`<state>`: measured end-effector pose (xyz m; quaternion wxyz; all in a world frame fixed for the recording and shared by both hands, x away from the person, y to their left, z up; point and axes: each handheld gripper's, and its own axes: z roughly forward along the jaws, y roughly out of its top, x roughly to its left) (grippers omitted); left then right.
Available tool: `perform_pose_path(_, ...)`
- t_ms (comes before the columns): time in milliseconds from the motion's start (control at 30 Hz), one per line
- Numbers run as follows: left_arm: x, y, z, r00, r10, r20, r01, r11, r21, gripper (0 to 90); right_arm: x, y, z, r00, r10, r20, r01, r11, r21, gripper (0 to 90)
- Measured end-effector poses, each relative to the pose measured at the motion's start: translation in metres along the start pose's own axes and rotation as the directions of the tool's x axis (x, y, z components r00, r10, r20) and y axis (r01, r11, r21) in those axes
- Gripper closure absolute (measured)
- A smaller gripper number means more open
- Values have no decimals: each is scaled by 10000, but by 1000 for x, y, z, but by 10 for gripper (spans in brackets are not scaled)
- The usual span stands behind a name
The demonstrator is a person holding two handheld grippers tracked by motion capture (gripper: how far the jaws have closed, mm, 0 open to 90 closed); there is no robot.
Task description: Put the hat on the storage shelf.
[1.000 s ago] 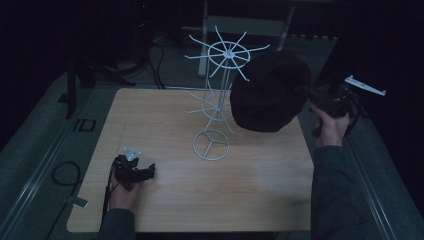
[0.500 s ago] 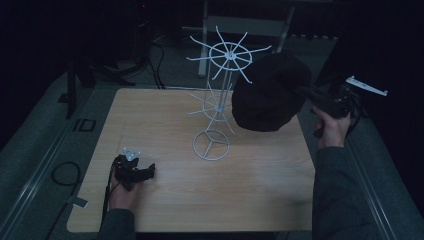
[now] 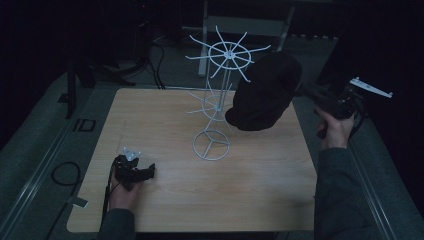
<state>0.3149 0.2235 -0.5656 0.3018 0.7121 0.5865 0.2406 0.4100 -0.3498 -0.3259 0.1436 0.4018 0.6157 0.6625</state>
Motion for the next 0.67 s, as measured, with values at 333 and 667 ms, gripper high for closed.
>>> perform_pose_path(333, 0, 0, 0, 10000, -1, -3, 1, 10000, 1, 146, -5, -6, -3, 9994, 84, 342, -91, 9998, 201, 444)
perform_pose_path(667, 0, 0, 0, 10000, 3, -8, -3, 10000, 7, 146, -7, -7, -6, 9994, 123, 329, -129, 9998, 154, 454)
